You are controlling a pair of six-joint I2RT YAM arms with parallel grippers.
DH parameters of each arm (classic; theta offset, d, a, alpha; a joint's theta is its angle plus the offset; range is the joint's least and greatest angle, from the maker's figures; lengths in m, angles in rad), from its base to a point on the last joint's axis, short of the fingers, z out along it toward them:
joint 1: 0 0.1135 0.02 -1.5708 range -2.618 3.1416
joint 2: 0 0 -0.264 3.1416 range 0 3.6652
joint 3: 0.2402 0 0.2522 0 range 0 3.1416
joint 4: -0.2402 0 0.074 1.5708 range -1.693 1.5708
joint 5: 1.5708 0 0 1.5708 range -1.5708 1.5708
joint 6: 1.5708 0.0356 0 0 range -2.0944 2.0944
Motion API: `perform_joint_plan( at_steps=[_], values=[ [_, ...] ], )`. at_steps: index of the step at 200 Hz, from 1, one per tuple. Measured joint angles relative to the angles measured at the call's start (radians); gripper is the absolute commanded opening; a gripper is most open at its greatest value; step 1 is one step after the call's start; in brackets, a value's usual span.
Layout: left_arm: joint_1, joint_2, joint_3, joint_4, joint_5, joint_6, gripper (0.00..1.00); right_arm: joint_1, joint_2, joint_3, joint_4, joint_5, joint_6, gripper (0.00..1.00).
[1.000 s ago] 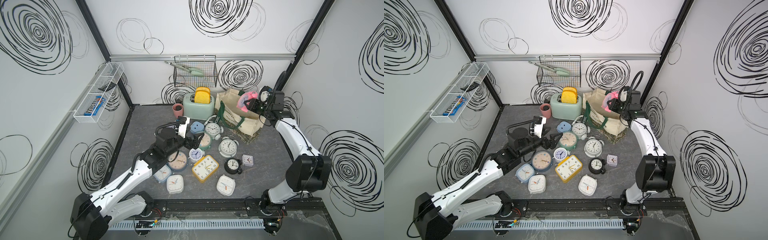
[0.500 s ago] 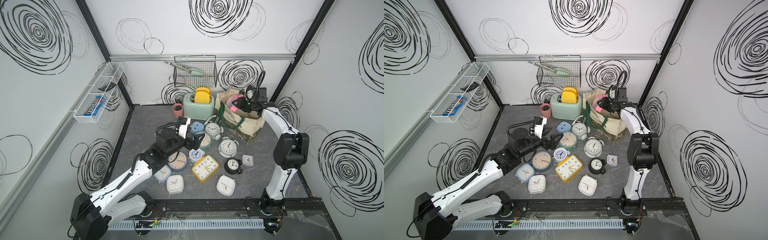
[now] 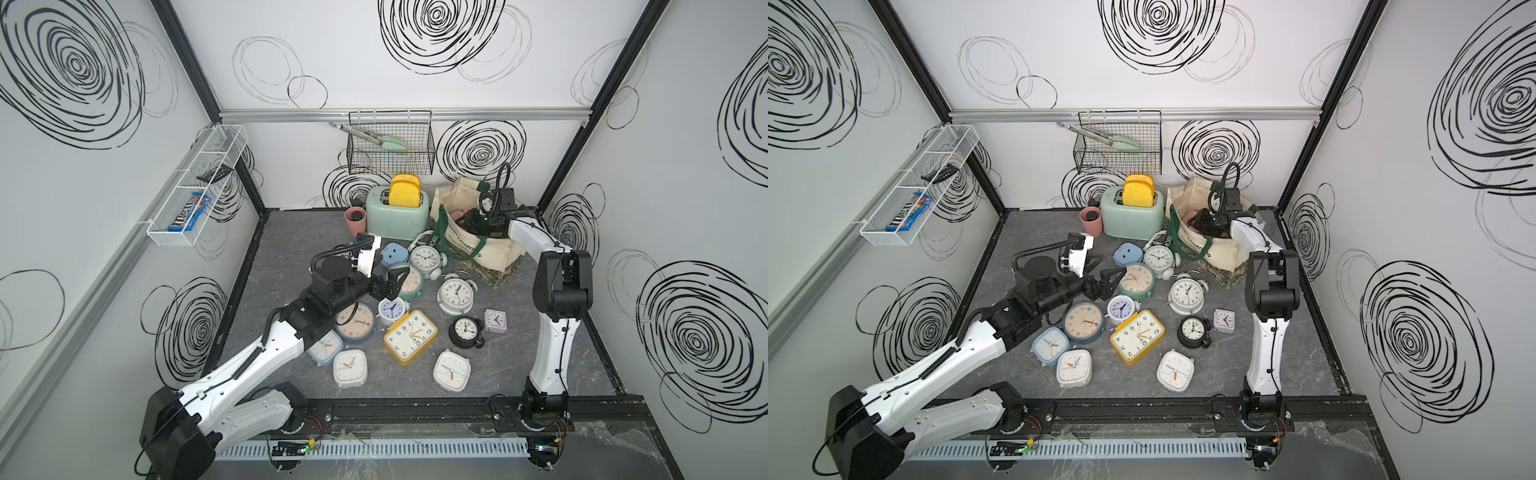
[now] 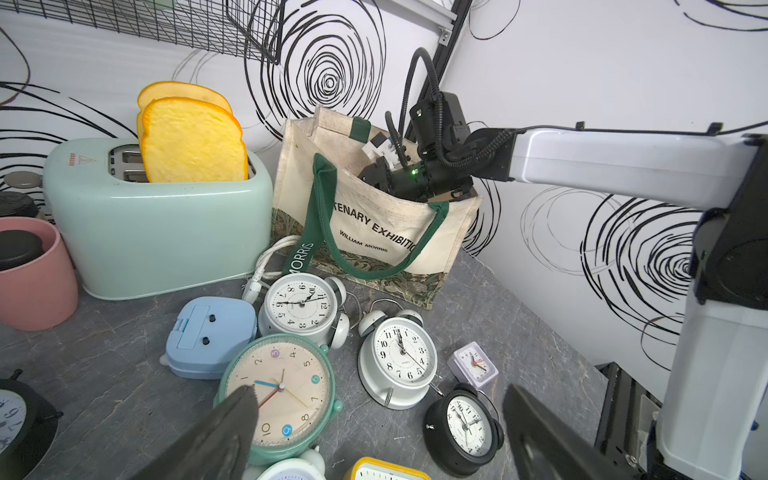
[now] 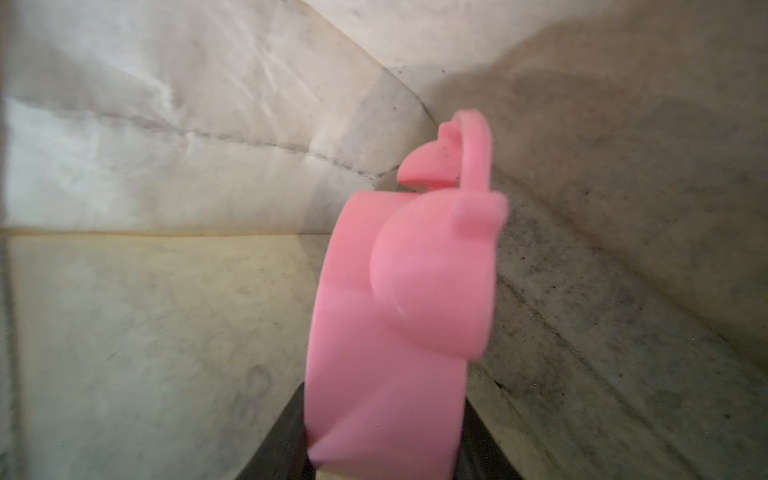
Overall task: Put the alarm clock into the canvas bag
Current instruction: Place the alarm at the canvas bag.
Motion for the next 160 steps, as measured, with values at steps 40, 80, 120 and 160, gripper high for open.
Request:
perform_joint_plan(
  at_steps=[40, 80, 120, 160],
  values=[
    [-0.002, 0.0, 0.0, 0.0, 0.0, 0.0, 0.96, -0.006, 0.046, 0.026, -0.01, -0.003, 0.004, 0.39],
    [-0.003, 0.0, 0.0, 0.0, -0.004, 0.002, 0.96, -0.007, 0.066, 0.061, -0.041, -0.005, 0.003, 0.69],
    [-0.003, 0.0, 0.0, -0.004, -0.029, 0.009, 0.96, -0.006, 0.031, 0.087, -0.045, -0.001, 0.0, 0.94],
    [-0.003, 0.0, 0.0, -0.032, -0.086, 0.015, 0.96, -0.006, -0.133, 0.035, -0.028, 0.035, 0.007, 0.97]
  ],
)
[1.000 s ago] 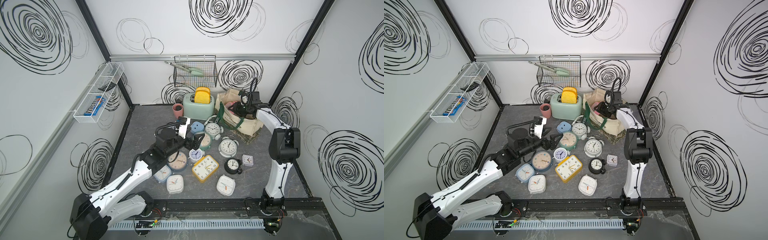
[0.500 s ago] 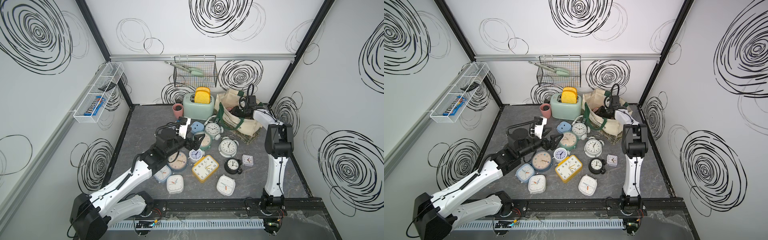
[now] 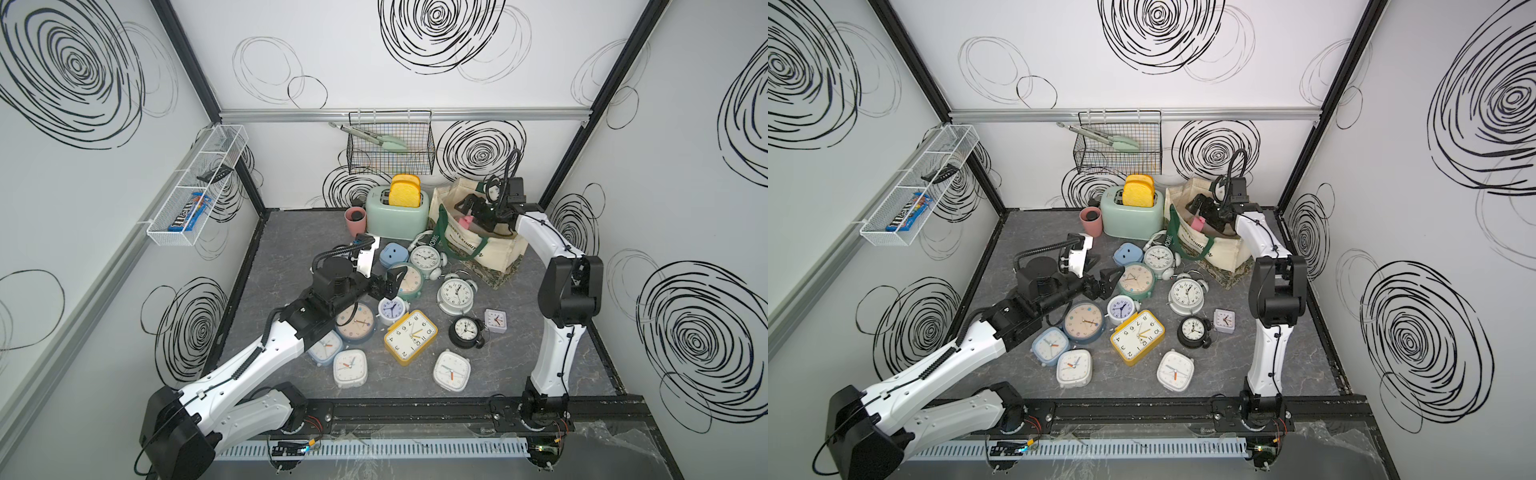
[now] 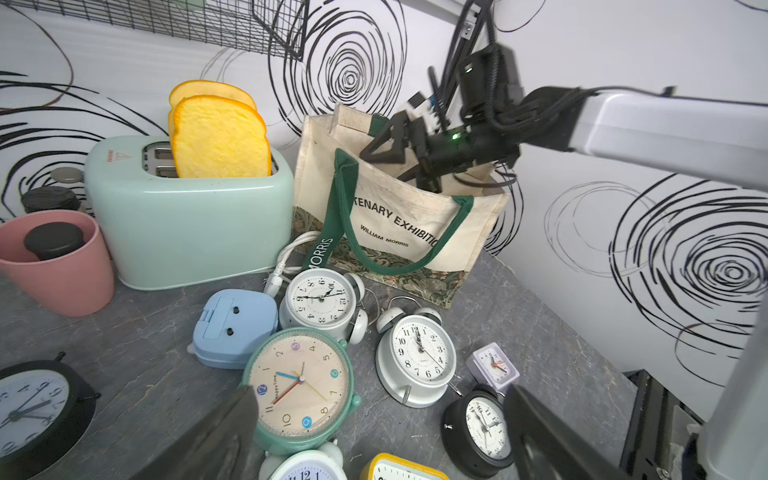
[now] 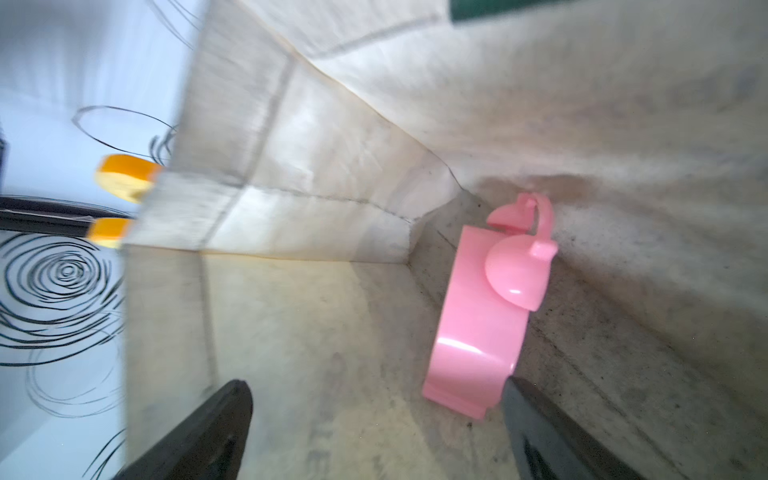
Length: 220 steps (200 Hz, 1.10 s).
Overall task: Put the alarm clock into the canvas bag
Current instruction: Place the alarm at the canvas bag, then pick up the alarm from the center of the board.
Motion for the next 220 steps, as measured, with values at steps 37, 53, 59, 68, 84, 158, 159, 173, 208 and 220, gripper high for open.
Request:
perform_joint_plan(
  at_steps=[37, 53, 59, 68, 84, 158, 159, 173, 208, 220],
  values=[
    [0.0, -0.021, 0.0, -0.067, -0.074, -0.021, 0.96, -0.008, -0.208, -0.097, 0.061, 0.055, 0.001, 0.97],
    [0.007, -0.039, 0.0, -0.117, -0.095, -0.047, 0.96, -0.015, -0.271, -0.132, 0.082, 0.071, 0.001, 0.97],
    [0.012, -0.045, 0.0, -0.142, -0.103, -0.06, 0.96, -0.019, -0.291, -0.146, 0.088, 0.079, 0.0, 0.97],
    [0.023, -0.047, 0.002, -0.181, -0.116, -0.076, 0.96, -0.02, -0.319, -0.17, 0.094, 0.09, 0.0, 0.97],
    [0.063, -0.031, 0.016, -0.275, -0.14, -0.119, 0.96, -0.024, -0.375, -0.226, 0.105, 0.117, -0.004, 0.97],
    [0.312, 0.336, 0.19, -0.483, -0.143, -0.291, 0.96, 0.048, -0.697, -0.466, 0.135, 0.217, -0.047, 0.97],
    [0.313, 0.34, 0.193, -0.483, -0.144, -0.293, 0.96, 0.053, -0.704, -0.47, 0.135, 0.219, -0.048, 0.97],
    [0.331, 0.436, 0.257, -0.489, -0.147, -0.309, 0.96, 0.11, -0.764, -0.505, 0.135, 0.227, -0.061, 0.97],
    [0.376, 0.653, 0.425, -0.497, -0.169, -0.332, 0.96, 0.211, -0.87, -0.6, 0.129, 0.22, -0.087, 0.97],
    [0.4, 0.708, 0.468, -0.498, -0.177, -0.341, 0.96, 0.226, -0.893, -0.629, 0.123, 0.216, -0.095, 0.97]
  ],
)
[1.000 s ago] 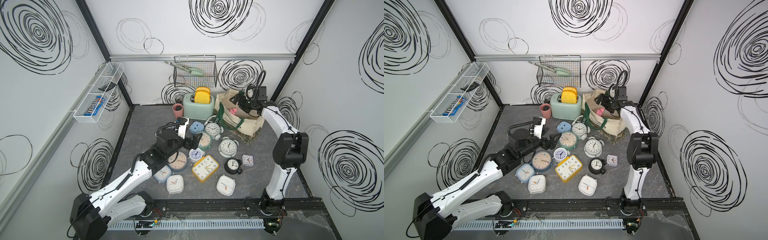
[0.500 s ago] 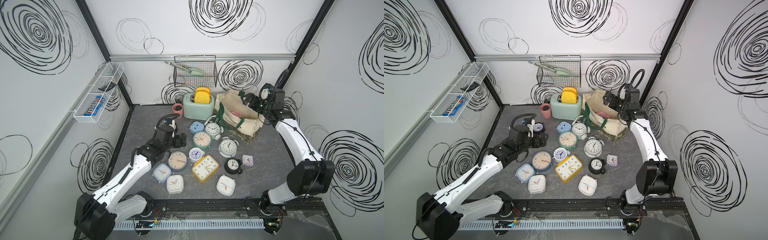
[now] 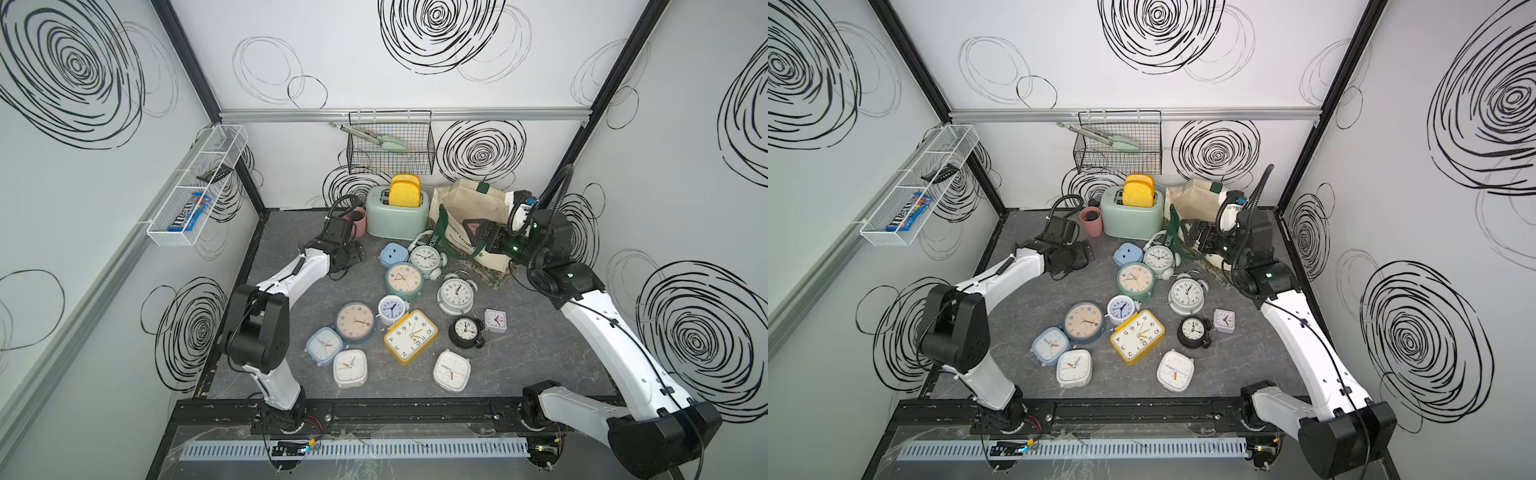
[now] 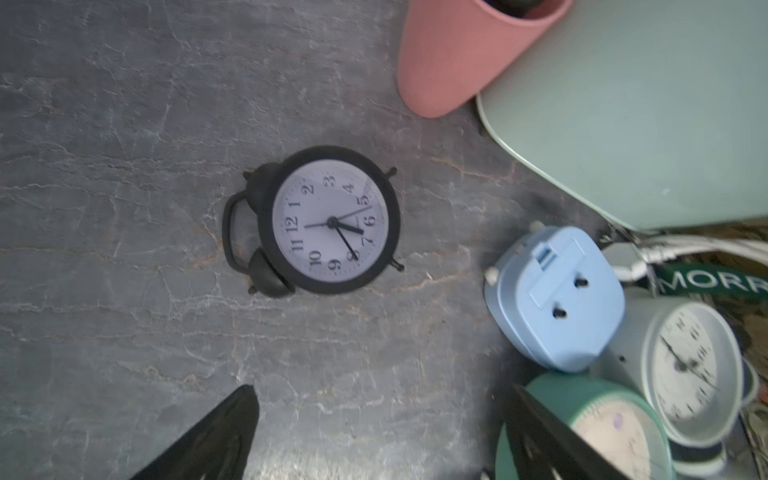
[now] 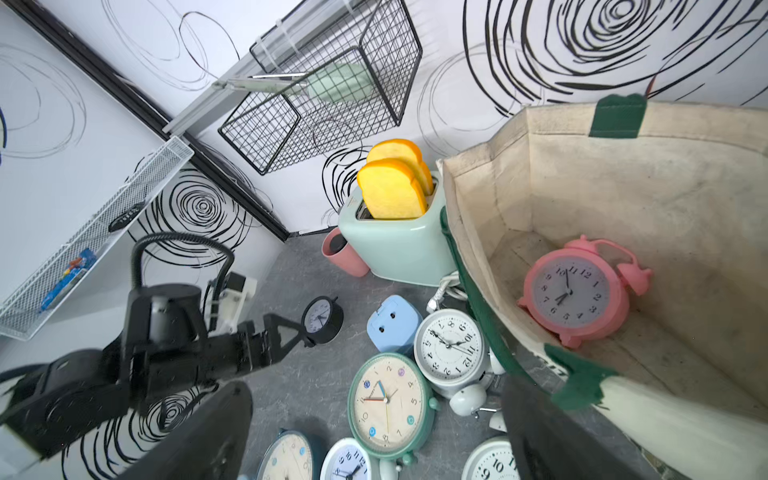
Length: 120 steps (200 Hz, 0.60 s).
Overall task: Put the alarm clock into the canvas bag
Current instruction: Pick up the alarm from the center of the board.
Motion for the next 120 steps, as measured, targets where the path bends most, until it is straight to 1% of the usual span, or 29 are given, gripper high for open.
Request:
perform_joint_plan(
  at_steps=[26, 53, 84, 120],
  values=[
    [0.053, 0.094, 0.07, -0.005, 0.001, -0.003, 0.96, 0.038, -0.035, -0.05, -0.023, -0.008, -0.023, 0.97],
    [0.082, 0.18, 0.156, -0.019, 0.003, 0.009, 0.96, 0.086, -0.06, -0.1, -0.026, -0.018, -0.038, 0.97],
    [0.08, 0.227, 0.219, -0.045, 0.005, 0.018, 0.96, 0.123, -0.063, -0.14, -0.027, -0.035, -0.046, 0.97],
    [0.072, 0.27, 0.272, -0.055, -0.002, 0.019, 0.96, 0.134, -0.063, -0.145, -0.027, -0.052, -0.053, 0.97]
  ],
)
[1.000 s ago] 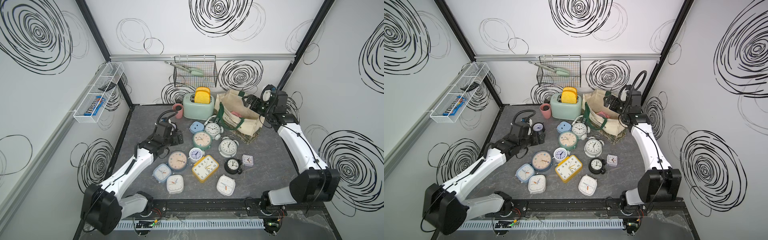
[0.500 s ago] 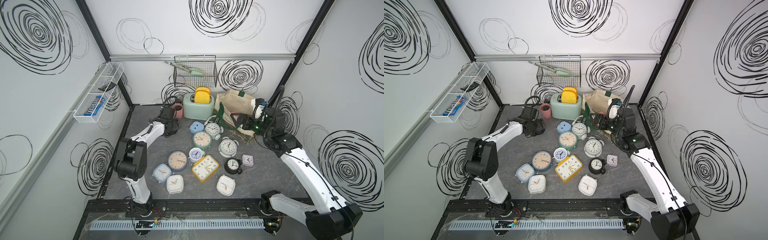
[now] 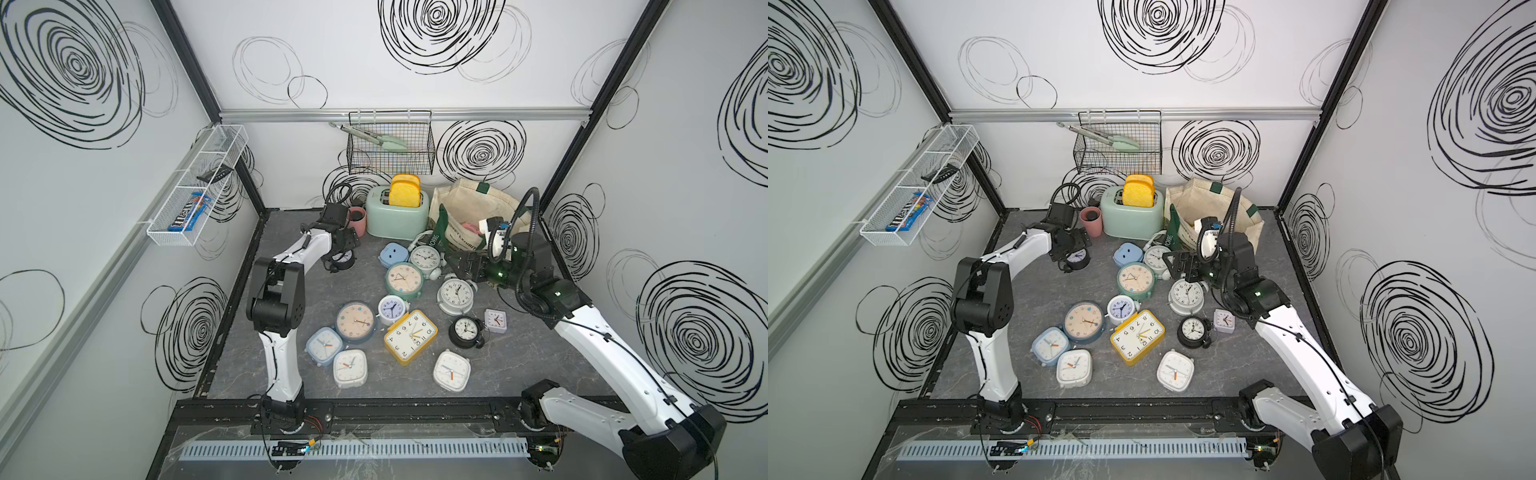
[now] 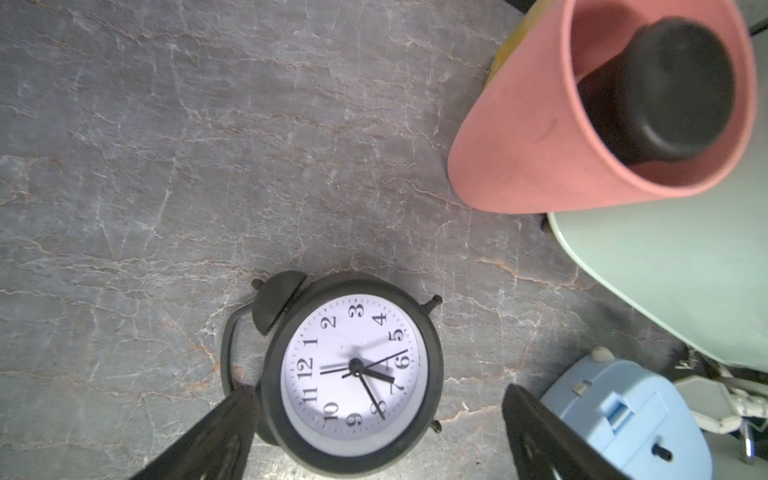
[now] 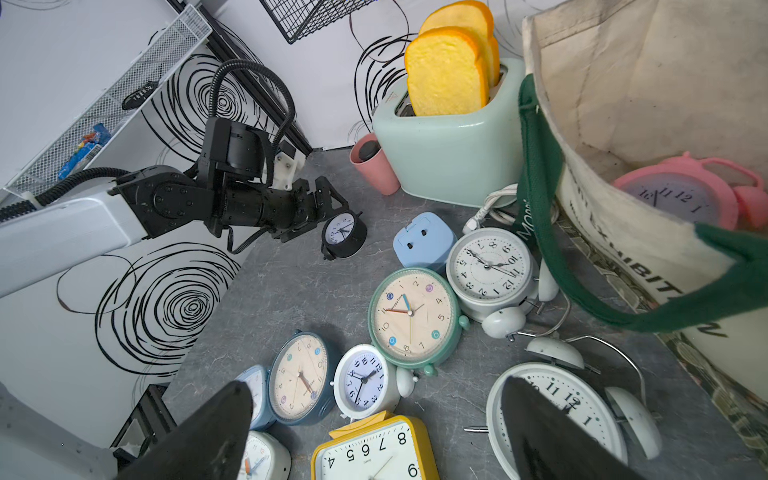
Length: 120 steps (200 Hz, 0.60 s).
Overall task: Put the alarm clock into the canvas bag
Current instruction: Pick up the alarm from the center of the board.
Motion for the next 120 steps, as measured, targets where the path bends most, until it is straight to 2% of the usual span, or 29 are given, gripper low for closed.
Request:
perform_joint_plan(
  at_steps=[120],
  values=[
    [-0.023, 0.112, 0.1, -0.069, -0.049, 0.004, 0.96, 0.0, 0.0, -0.024, 0.006, -0.021, -0.014, 0.97]
  ],
)
